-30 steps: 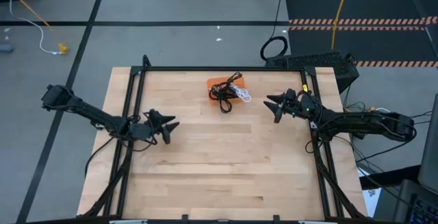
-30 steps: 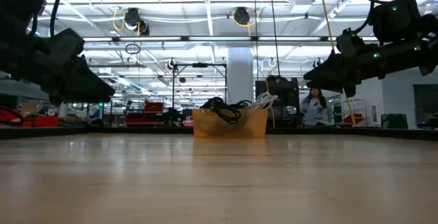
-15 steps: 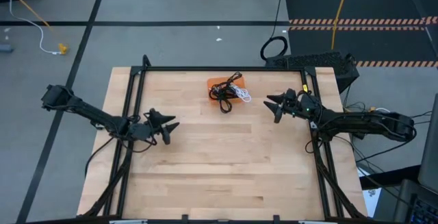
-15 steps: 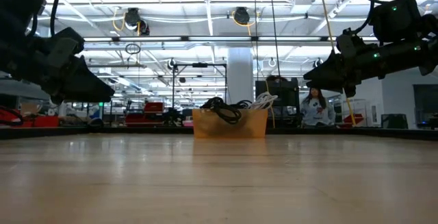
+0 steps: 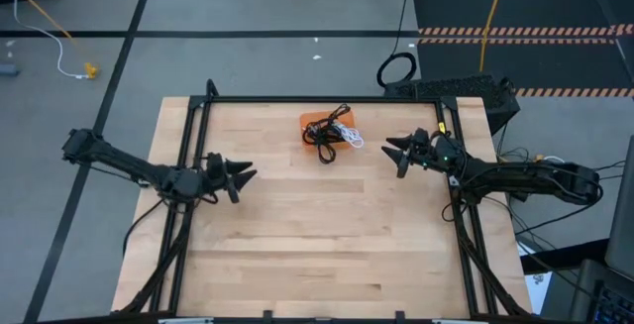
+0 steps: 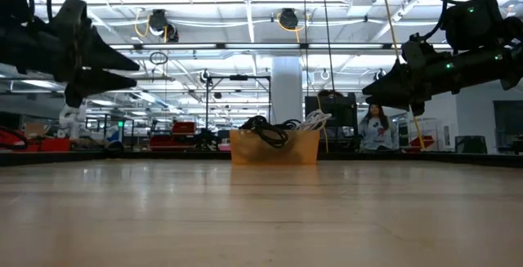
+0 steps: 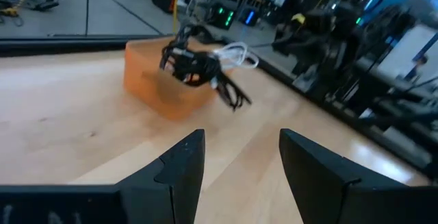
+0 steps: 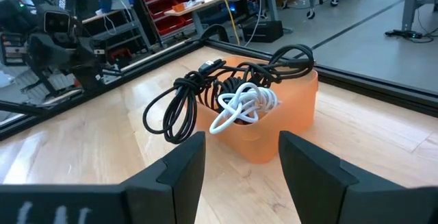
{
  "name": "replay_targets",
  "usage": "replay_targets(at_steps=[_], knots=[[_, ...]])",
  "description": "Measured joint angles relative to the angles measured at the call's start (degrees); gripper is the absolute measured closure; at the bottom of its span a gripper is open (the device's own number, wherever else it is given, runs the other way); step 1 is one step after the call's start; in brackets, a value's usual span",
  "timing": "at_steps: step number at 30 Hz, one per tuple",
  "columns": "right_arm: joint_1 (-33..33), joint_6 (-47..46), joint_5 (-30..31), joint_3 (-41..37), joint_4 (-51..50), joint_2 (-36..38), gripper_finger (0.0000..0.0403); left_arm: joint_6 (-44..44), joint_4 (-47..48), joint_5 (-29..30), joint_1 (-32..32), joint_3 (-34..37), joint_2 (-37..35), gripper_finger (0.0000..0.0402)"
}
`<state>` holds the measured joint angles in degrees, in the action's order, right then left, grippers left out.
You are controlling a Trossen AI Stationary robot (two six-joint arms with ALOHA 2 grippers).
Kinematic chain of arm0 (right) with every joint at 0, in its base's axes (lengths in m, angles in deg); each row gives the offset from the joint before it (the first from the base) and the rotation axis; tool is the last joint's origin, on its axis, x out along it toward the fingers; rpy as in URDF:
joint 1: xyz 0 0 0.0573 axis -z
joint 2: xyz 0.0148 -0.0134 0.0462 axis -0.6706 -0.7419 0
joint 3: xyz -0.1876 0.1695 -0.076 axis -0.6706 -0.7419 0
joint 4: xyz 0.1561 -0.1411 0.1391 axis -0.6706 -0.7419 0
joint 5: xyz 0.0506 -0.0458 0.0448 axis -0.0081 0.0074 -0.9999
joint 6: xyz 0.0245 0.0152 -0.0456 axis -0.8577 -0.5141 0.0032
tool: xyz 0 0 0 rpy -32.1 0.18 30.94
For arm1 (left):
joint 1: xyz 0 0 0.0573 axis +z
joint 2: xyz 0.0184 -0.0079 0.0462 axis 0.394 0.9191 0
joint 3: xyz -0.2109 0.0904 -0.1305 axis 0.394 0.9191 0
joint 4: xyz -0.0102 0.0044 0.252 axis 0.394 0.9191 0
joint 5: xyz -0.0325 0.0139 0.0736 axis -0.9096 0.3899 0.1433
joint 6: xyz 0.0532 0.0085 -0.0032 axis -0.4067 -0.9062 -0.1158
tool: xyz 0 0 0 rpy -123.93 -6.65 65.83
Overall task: Pick and place USB-C Cables
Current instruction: Return to Home Position
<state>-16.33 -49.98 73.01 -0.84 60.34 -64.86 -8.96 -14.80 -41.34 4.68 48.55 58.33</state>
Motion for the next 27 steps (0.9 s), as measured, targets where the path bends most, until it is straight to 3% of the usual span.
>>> replay_targets(at_steps=[7, 19, 27], knots=[[-0.02, 0.0, -0.02, 0.0, 0.01, 4.41, 0.0225, 0.0, 0.0, 0.01, 0.06, 0.0, -4.55, 0.0211], [-0.02, -0.01, -0.02, 0.02, 0.04, 21.27, 0.0225, 0.0, -0.06, 0.03, 2.94, 0.0, -10.87, 0.0211], [0.0, -0.02, -0.02, 0.02, 0.04, 28.46, 0.0225, -0.02, -0.02, 0.04, 4.85, 0.0, -14.8, 0.0211]])
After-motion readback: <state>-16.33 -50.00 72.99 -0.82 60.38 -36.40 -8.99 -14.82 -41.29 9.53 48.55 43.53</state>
